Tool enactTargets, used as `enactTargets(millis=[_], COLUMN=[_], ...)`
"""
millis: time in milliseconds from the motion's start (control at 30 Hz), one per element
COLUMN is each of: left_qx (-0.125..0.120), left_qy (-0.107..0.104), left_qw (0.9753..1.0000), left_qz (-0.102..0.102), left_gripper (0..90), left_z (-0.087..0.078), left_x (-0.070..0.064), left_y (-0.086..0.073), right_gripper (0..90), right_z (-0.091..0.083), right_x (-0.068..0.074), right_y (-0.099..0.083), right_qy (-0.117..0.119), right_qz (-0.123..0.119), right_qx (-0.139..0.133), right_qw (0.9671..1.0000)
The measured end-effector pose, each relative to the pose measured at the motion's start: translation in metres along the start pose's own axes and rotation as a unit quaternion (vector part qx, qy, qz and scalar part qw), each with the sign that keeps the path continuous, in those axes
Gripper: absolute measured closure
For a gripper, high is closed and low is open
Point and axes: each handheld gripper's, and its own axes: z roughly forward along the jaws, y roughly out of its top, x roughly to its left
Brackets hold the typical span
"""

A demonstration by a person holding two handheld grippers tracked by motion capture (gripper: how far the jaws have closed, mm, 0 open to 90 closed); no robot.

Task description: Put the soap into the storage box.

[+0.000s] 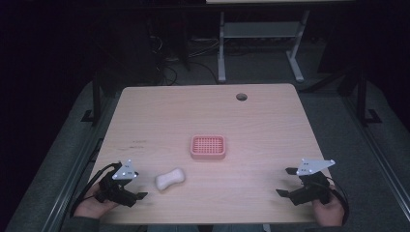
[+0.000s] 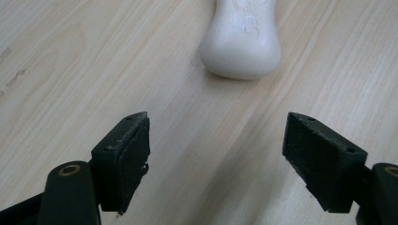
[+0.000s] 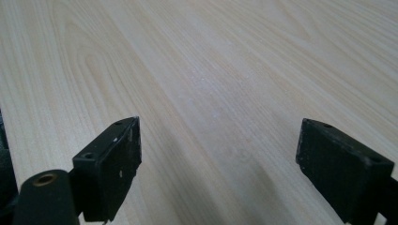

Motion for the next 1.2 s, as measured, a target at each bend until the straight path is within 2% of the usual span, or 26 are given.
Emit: enactTargets(millis=[367,533,600,800,1200], left_qx=[0.007,-0.001,-0.003,0.005,0.010], left_qy=[-0.010,-0.020,-0.023,-0.026,-0.031], left_qw=[0.9997,0.9996,0.9993,0.9989,0.9986], left_qz=[0.019,0.020,0.028,0.039,0.041], left_gripper=[23.0,22.8,22.2,22.1,22.1], left_z=[0.006,0.006,0.007,0.012,0.015], left_x=[-0.002,-0.003,-0.004,-0.007,-0.007], left_y=[0.012,0.018,0.024,0.031,0.034], right_gripper=[14.2,14.2,14.2,14.2,14.2], right_z=[0.000,0.000,0.000,0.000,0.001], right_x=[0.000,0.000,0.000,0.000,0.001], right_y=[0.000,0.000,0.000,0.000,-0.001], right_qy=[0.000,0.001,0.001,0.002,0.004], right_qz=[0.000,-0.001,-0.001,0.000,0.002], right_qx=[-0.001,-0.001,-0.001,-0.001,0.002], right_qw=[1.0000,1.0000,1.0000,1.0000,1.0000])
